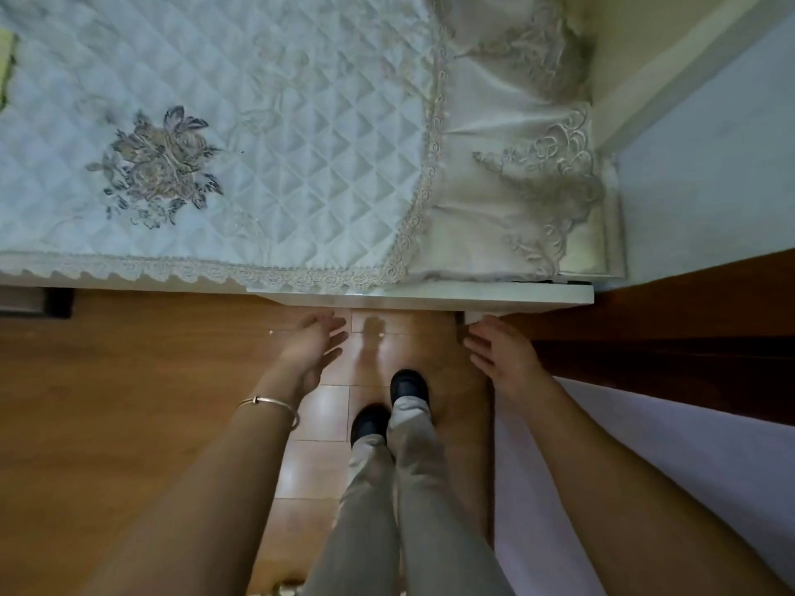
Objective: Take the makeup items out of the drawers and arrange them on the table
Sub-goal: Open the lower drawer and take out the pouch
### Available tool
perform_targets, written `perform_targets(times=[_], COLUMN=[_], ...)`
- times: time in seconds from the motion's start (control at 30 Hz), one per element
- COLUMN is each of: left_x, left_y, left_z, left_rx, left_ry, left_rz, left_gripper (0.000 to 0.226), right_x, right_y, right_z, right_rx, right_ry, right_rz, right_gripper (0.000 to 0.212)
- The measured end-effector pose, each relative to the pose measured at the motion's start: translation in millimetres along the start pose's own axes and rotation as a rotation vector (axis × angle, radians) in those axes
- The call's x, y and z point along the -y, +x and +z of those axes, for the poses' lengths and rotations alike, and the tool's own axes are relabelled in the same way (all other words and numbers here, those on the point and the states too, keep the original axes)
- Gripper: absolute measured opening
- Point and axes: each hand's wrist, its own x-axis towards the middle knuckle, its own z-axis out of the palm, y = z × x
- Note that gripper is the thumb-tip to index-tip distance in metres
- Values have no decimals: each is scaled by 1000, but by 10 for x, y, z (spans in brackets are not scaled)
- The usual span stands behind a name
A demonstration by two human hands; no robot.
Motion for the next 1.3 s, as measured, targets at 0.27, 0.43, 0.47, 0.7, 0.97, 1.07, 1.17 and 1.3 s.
perform_targets(times=[0.27, 0.43, 0.47, 0.7, 0.97, 1.07, 1.17, 1.3], left_x=[28, 128, 176, 442, 40, -6, 22, 74], left_y=[220, 104, 56, -599, -1145, -1013, -1027, -1122], left_z=[-28, -84, -109, -282, -312, -316, -325, -255], left_rx=[56, 67, 68, 33, -104, -72, -85, -95], left_ry=[-205, -184, -187, 5, 764, 1106, 1213, 1284], left_rz=[-13, -11, -11, 104, 957, 1001, 983, 893], left_gripper=[20, 22, 21, 11, 24, 37, 46, 38], right_x=[-64, -125, -161, -463, -75, 53, -22, -180], right_y=[222, 136, 90, -545, -1107, -976, -988, -1122], right_z=[41, -33, -57, -146, -169, -175, -203, -268], right_rx=[81, 77, 76, -77, -229, -181, -151, -138], right_ry=[329, 265, 238, -493, -962, -1154, -1188, -1170], right_rz=[36, 25, 18, -256, -1003, -922, -890, -862], right_gripper=[38, 18, 21, 35, 30, 32, 35, 34])
